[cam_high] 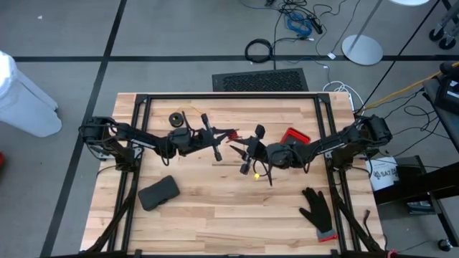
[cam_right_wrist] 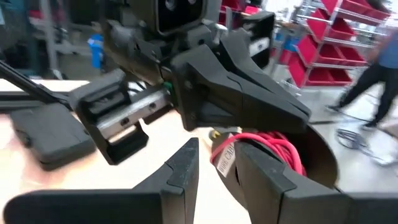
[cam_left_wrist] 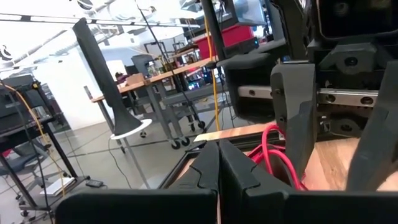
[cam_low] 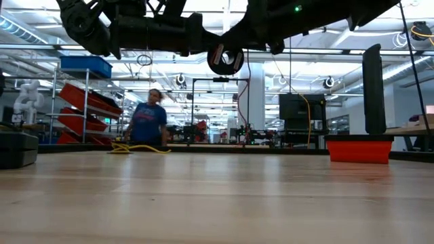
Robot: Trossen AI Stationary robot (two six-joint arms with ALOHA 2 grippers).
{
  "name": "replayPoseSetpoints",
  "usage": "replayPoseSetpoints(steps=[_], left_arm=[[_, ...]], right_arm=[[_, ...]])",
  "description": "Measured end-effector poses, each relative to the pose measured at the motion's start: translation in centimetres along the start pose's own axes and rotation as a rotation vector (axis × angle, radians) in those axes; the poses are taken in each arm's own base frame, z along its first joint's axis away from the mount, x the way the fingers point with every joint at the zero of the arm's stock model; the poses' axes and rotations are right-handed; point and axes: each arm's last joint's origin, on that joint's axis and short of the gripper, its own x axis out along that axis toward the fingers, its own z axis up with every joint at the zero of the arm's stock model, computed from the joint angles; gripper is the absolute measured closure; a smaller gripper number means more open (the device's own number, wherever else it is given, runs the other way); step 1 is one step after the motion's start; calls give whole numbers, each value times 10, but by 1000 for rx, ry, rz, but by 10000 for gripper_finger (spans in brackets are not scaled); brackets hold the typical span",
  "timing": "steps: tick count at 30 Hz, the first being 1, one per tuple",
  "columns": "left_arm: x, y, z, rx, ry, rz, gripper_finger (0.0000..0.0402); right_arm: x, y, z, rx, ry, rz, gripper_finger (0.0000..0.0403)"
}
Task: Coil cords
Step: Coil the red wire onto the black spool
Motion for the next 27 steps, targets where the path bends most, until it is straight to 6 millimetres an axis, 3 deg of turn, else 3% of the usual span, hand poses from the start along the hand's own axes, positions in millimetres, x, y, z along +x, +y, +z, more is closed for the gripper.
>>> replayPoseSetpoints(steps=[9, 27], left_arm=[[0, -1, -1, 14, 17, -1, 401], [0, 0, 0, 2, 6, 12, 401]], right_arm=[[-14, 15, -4, -67, 52, -170, 310], [-6, 8, 1, -62, 19, -75, 310]])
